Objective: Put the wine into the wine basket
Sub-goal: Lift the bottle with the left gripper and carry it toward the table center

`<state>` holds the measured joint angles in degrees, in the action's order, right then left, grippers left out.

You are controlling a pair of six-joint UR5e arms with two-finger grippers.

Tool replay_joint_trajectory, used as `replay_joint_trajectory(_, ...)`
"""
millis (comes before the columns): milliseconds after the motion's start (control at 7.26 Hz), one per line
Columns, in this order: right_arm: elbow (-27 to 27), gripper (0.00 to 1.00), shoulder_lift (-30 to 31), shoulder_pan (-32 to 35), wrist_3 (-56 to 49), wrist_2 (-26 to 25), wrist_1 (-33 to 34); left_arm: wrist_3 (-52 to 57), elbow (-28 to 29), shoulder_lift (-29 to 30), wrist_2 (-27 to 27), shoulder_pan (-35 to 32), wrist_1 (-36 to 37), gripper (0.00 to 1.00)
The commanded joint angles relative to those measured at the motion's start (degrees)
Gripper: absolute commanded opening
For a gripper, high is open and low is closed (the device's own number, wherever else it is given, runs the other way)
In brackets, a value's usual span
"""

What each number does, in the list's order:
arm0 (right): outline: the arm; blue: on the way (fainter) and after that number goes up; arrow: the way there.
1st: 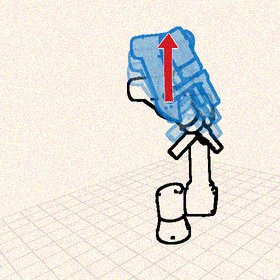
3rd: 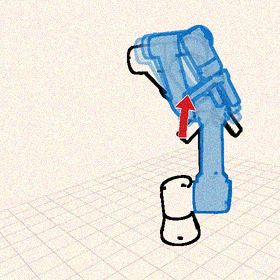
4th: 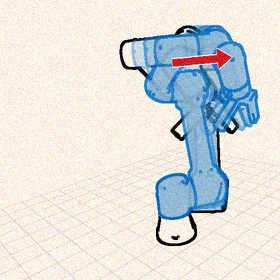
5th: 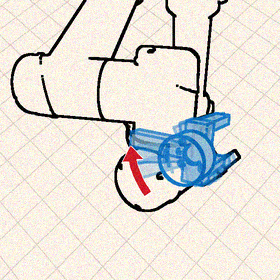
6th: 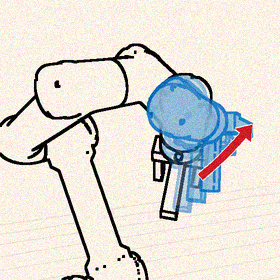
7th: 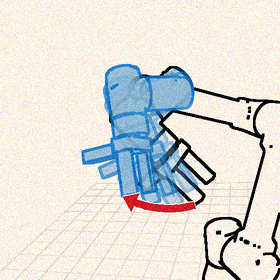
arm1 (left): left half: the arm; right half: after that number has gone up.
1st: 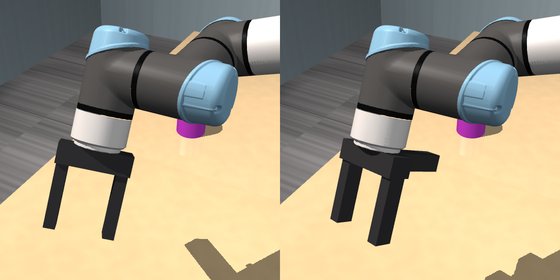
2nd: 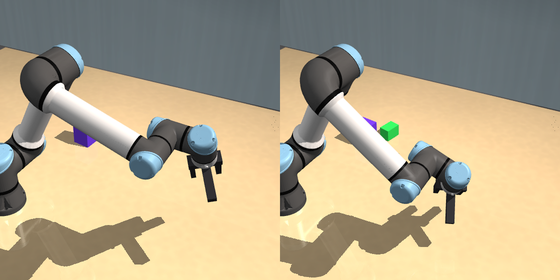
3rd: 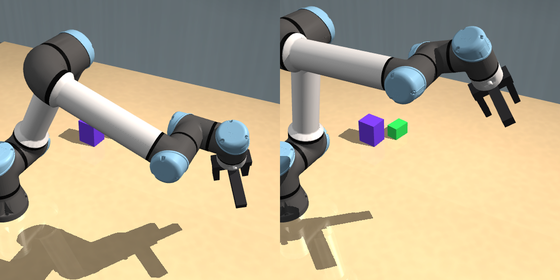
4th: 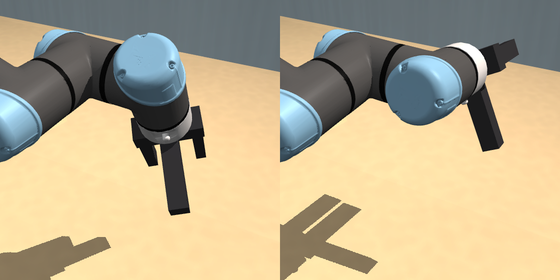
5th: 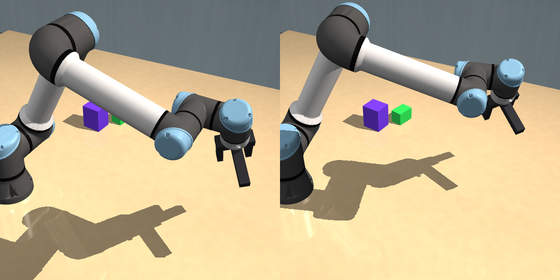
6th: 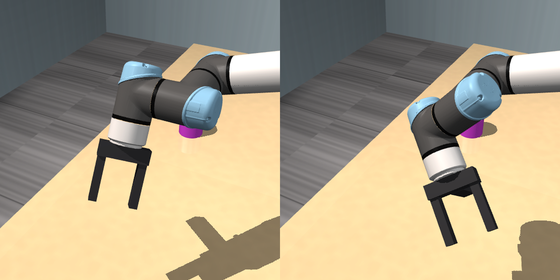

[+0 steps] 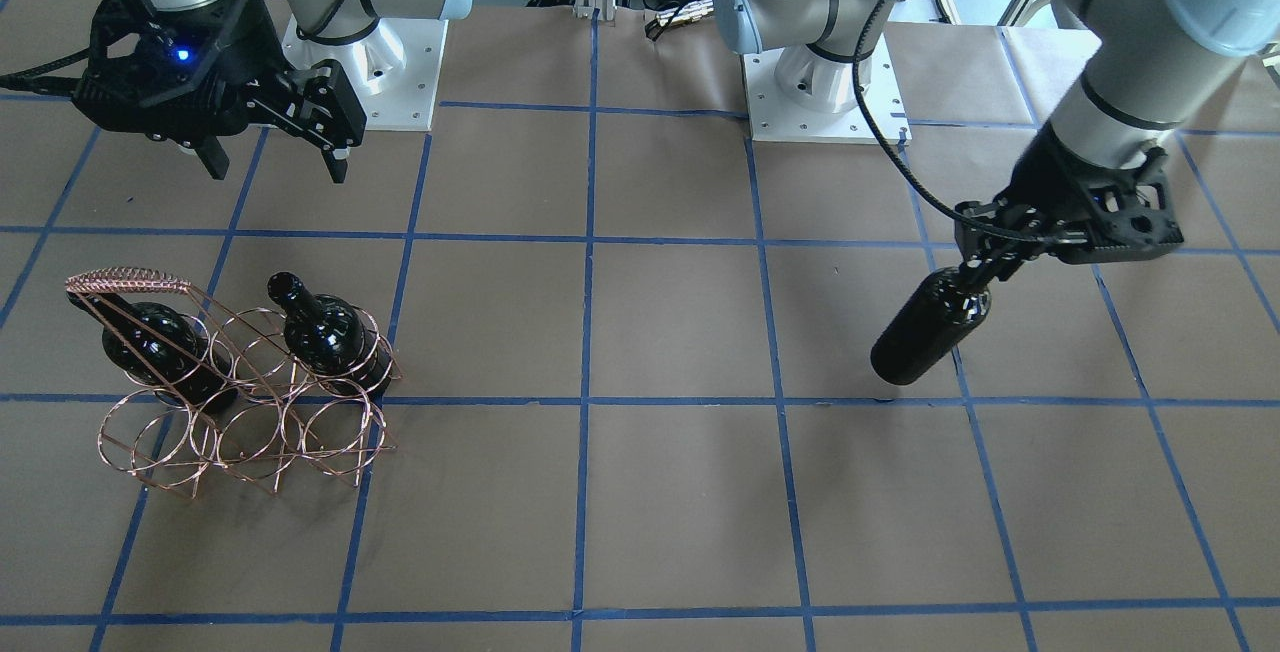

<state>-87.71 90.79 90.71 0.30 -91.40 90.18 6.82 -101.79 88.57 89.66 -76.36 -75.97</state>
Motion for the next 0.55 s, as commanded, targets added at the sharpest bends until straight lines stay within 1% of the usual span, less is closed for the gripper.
replay_joint_trajectory(0,-0.1,0.99,0.0,0.0,0.0,0.0,0.0,-17.6,-3.0,-4.5,0.3,-12.8,-1.4,0.0)
replay_joint_trajectory(138,-0.1,0.99,0.0,0.0,0.0,0.0,0.0,-26.5,-4.2,-4.7,0.4,-20.3,-1.8,0.0)
replay_joint_trajectory(275,-0.1,0.99,0.0,0.0,0.0,0.0,0.0,-30.8,-5.2,-4.7,1.1,-26.0,-2.1,0.0)
replay_joint_trajectory(413,-0.1,0.99,0.1,0.0,0.0,0.0,0.0,-32.6,-7.0,-5.2,1.7,-26.8,-2.1,0.0)
